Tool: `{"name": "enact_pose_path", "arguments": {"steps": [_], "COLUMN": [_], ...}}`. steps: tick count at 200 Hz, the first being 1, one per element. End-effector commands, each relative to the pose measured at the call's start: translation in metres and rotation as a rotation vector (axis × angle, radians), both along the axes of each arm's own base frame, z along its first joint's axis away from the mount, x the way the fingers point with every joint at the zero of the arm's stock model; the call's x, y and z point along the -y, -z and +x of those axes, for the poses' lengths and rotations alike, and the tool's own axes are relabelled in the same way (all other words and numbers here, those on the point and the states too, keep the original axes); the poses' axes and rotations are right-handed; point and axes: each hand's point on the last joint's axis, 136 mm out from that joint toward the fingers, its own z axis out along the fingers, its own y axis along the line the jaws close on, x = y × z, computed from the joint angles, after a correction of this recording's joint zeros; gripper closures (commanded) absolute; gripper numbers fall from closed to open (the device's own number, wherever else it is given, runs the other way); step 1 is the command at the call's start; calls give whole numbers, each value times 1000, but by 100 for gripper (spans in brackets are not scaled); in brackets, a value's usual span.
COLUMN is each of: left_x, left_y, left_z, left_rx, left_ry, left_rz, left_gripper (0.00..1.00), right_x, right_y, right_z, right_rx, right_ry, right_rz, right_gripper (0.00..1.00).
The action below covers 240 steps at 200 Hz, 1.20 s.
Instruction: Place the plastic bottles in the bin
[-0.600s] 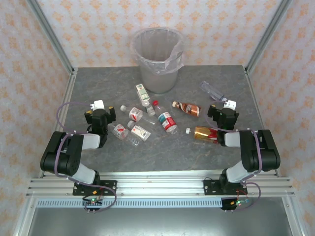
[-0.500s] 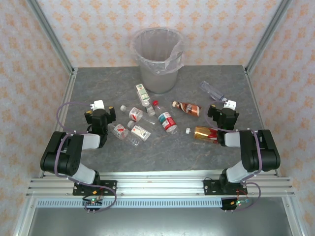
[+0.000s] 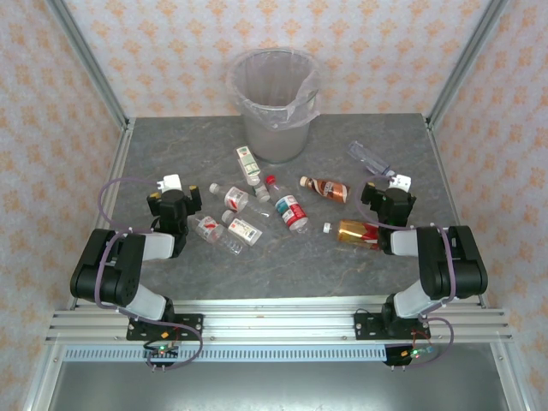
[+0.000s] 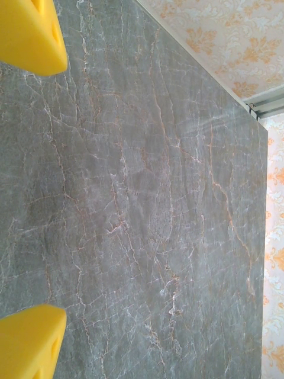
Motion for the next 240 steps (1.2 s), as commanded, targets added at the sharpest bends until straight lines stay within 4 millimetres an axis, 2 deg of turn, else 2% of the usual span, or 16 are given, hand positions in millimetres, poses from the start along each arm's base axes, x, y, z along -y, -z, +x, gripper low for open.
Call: {"name": "enact_pose_path", "arguments": {"steps": [1, 56, 91, 114, 137, 164, 168, 174, 192, 212, 240], "left_x": [-6, -2, 6, -1, -5, -12, -14, -16, -16, -13, -6], "left_y": [-11, -16, -32, -42, -61, -81, -83, -86, -95, -91, -74], "left_z": [1, 4, 7, 3, -3, -18, -21, -27, -44, -67, -97], "left_rx": [35, 26, -19, -8, 3, 16, 10, -4, -25, -76, -176], "left_ry": [-25, -3, 44, 3, -42, -152, -177, -211, -290, -375, -459], "left_rz": [18, 21, 19, 23, -8, -116, -131, -150, -215, -335, -473], "left_gripper": [0, 0, 0, 0, 0, 0, 0, 0, 0, 0, 0], "right_x": [-5, -10, -6, -8, -5, -8, -9, -11, -19, -25, -24], "right_y": [-1, -4, -24, -39, -55, -67, -66, -77, -81, -82, -80], "right_z": [2, 1, -4, -9, -14, -19, -19, -21, -22, -24, -24], "right_rx": [0, 0, 14, 20, 21, 32, 26, 49, 30, 12, 19], "right_ry": [-22, -51, -24, -38, -3, 24, 21, 13, -5, -20, 12], "right_rz": [6, 6, 7, 15, 58, 156, 173, 196, 260, 303, 368], "right_gripper": [1, 1, 1, 1, 1, 1, 1, 1, 1, 1, 1]}}
